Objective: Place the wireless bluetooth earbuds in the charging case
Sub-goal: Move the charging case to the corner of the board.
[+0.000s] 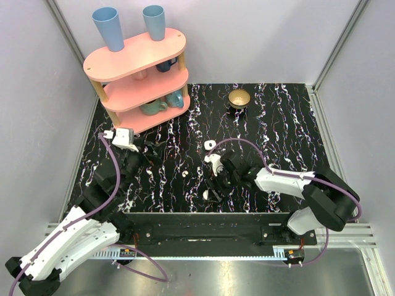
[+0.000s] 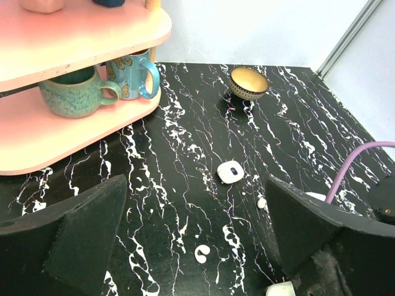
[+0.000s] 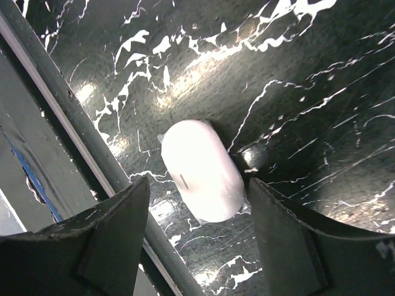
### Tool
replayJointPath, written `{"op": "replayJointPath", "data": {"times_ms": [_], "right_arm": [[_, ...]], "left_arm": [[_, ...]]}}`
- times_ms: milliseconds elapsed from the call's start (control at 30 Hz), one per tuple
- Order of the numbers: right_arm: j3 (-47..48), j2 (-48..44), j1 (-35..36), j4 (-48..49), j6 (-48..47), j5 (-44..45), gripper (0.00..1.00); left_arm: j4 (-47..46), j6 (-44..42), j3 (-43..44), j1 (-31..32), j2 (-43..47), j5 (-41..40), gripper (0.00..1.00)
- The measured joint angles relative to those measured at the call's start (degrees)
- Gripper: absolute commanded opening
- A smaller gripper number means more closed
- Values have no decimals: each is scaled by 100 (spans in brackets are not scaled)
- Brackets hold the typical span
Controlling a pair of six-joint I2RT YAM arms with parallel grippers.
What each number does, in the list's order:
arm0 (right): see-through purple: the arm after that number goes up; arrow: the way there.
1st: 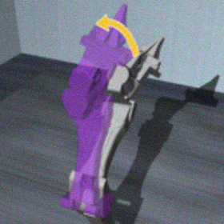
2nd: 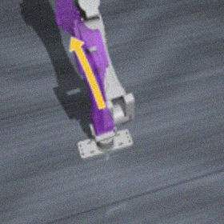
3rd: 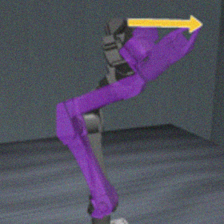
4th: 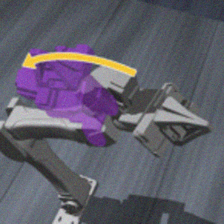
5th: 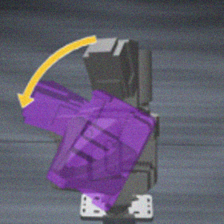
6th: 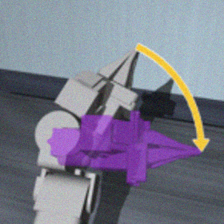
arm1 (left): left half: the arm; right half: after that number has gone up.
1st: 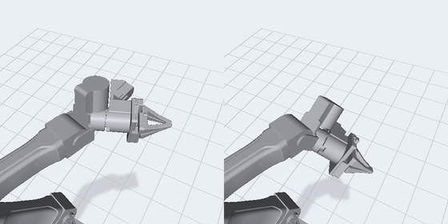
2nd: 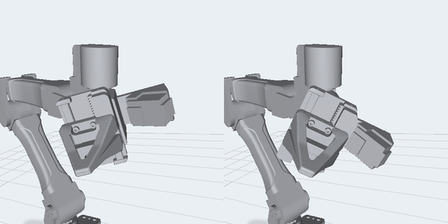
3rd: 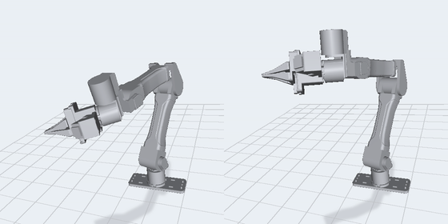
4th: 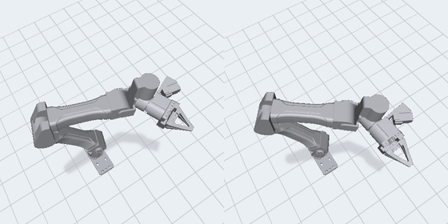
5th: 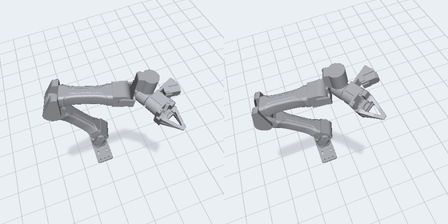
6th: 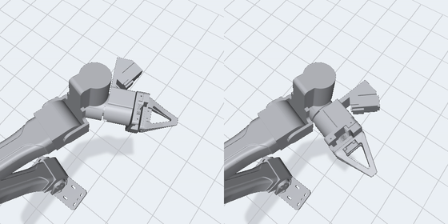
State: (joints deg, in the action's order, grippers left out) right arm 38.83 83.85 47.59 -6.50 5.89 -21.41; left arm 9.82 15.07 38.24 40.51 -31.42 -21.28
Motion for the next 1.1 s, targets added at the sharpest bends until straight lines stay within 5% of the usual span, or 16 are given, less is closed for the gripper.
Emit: {"op": "replayJointPath", "data": {"times_ms": [367,767,1100], "right_arm": [[-249,149,442,723,-17,142,69],[-186,219,1019,925,-33,1047,79],[140,621,1259,1005,160,1871,65]], "left_arm": [[0,94,0,0,-127,7,99],[7,96,0,0,-153,28,99],[120,101,0,0,13,28,99]]}}
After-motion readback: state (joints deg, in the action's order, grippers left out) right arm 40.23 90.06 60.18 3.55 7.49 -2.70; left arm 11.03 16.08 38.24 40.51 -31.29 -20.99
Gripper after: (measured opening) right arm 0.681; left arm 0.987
